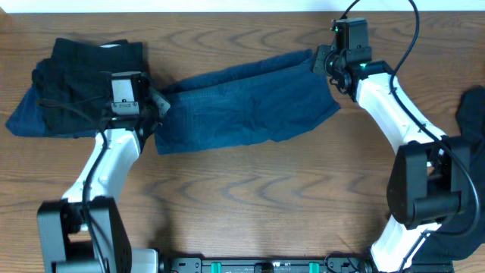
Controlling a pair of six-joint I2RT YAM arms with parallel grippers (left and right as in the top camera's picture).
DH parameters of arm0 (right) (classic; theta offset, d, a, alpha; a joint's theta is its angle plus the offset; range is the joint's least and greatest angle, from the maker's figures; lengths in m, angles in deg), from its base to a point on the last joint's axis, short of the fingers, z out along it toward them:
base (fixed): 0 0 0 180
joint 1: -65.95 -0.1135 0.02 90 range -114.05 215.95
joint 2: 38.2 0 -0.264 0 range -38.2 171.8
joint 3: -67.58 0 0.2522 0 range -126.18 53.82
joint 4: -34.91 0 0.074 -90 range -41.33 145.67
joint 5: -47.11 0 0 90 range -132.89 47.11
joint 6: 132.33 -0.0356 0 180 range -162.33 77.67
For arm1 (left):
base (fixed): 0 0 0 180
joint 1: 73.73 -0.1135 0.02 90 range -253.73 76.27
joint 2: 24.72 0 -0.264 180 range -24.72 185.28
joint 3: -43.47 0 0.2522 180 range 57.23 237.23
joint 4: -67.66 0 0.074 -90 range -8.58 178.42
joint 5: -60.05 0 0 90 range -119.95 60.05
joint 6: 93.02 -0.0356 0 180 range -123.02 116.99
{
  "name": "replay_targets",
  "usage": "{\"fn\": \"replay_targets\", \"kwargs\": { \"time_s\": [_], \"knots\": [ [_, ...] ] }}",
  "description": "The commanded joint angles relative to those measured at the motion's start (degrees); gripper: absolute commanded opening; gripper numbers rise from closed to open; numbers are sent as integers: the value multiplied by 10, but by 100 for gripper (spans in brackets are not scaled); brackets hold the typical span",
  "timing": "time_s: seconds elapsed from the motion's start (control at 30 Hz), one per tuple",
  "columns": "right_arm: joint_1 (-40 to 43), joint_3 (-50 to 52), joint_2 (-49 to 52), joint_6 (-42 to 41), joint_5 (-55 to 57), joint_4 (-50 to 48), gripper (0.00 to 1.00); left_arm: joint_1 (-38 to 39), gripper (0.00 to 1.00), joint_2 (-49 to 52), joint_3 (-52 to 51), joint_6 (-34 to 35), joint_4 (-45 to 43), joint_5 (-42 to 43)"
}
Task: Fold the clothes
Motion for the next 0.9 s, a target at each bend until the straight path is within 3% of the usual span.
{"fn": "replay_targets", "kwargs": {
  "time_s": [0.0, 0.2, 0.23, 0.27, 0.3, 0.33, 0.37, 0.4, 0.57, 0.87],
  "knots": [
    [6, -15, 14, -14, 60, -23, 1, -15, 6, 23, 6, -12, -24, -52],
    [0, -15, 36, -24, 58, -69, 1, -15, 9, 51, 6, -12, -68, -52],
    [-2, -15, 41, -24, 58, -80, 1, -15, 17, 55, 6, -12, -73, -52],
    [-4, -15, 43, -23, 58, -89, 8, -15, 29, 59, 6, -12, -78, -52],
    [-5, -15, 45, -23, 58, -95, 29, -15, 42, 60, 6, -12, -80, -52],
    [-5, -15, 47, -23, 58, -102, 54, -15, 71, 61, 6, -12, -84, -52],
    [-5, -15, 47, -23, 58, -106, 81, -15, 93, 60, 6, -20, -89, -51],
    [-5, -15, 47, -23, 58, -108, 99, -15, 98, 57, 6, -32, -94, -47],
    [8, -16, 38, -21, 58, -62, 99, -16, 98, 26, 15, -66, -47, -10],
    [45, -15, 9, -21, 53, 177, 99, -15, 98, -66, 16, -90, 115, -10]
  ]
}}
